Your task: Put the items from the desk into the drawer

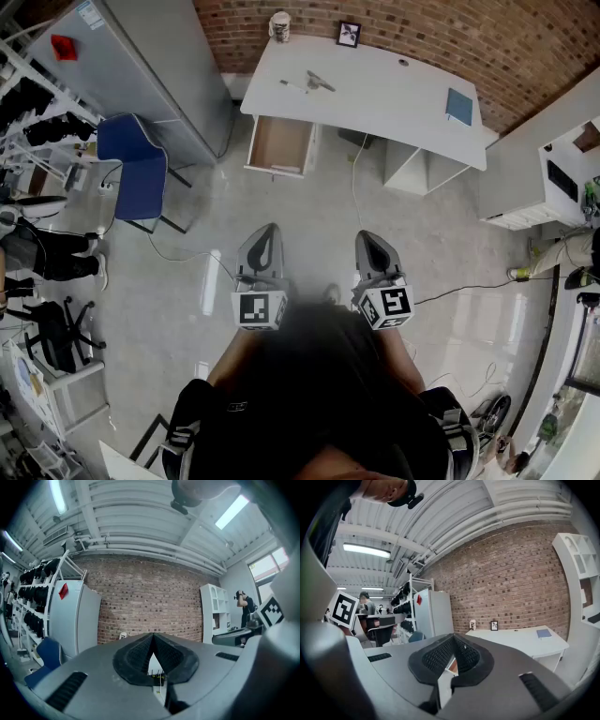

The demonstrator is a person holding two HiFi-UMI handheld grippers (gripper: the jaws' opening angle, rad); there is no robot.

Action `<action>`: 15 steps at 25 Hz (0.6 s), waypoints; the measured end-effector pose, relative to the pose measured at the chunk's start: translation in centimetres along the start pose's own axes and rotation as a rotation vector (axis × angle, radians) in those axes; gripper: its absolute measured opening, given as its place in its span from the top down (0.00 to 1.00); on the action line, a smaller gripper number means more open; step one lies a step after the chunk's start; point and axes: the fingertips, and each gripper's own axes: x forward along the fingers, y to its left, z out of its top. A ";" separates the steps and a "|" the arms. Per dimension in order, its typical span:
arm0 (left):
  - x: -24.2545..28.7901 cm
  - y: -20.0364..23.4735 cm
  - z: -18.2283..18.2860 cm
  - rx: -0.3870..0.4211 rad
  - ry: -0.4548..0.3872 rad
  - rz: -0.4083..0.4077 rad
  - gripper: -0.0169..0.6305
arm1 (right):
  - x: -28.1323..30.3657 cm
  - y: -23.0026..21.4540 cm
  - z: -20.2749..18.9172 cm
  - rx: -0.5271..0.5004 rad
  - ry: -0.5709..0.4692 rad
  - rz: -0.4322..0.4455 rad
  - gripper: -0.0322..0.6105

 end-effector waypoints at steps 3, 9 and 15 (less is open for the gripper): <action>-0.1 -0.1 0.1 0.003 0.001 -0.001 0.98 | -0.1 0.1 0.0 -0.002 0.002 0.006 0.96; -0.1 -0.8 0.1 0.007 0.007 -0.001 0.98 | -0.4 -0.2 0.1 -0.004 -0.001 0.014 0.96; -0.1 -1.5 -0.2 0.004 0.011 0.005 0.98 | -0.9 -0.8 0.2 0.001 -0.013 0.006 0.95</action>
